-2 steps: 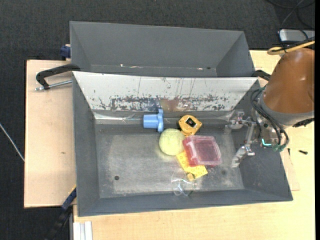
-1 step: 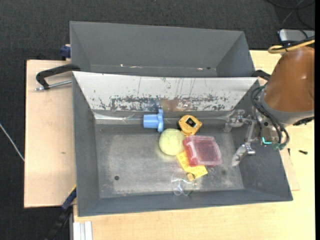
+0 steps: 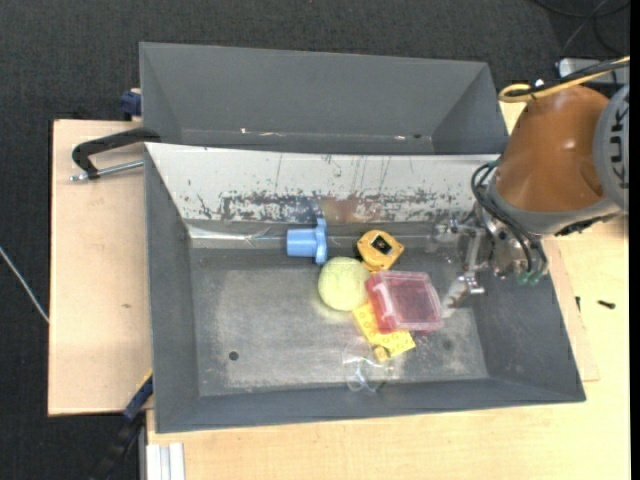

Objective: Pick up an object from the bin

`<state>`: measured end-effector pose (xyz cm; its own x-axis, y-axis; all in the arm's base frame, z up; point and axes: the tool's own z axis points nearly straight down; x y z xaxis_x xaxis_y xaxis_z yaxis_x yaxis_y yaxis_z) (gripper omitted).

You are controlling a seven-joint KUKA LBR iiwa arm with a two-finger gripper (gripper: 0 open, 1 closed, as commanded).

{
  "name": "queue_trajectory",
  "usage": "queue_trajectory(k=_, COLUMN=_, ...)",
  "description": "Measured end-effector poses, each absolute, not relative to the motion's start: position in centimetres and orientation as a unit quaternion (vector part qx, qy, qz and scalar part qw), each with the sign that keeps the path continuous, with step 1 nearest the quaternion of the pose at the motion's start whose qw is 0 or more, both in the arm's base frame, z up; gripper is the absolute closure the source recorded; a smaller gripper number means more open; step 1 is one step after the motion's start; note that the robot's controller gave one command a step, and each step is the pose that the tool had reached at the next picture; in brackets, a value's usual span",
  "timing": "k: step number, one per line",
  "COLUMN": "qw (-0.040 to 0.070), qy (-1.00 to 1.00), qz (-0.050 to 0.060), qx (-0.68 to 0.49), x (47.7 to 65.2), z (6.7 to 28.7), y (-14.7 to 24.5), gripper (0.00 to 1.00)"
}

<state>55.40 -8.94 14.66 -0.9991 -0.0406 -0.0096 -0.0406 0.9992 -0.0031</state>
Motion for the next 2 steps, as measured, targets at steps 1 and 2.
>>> queue_trajectory(k=1, qw=0.000, qy=0.998, qz=0.000, qx=-0.059, x=55.3, z=13.7, y=-4.2, gripper=0.00)
queue_trajectory(k=2, qw=0.001, qy=0.997, qz=0.002, qx=-0.071, x=54.8, z=13.8, y=-2.4, gripper=0.00)
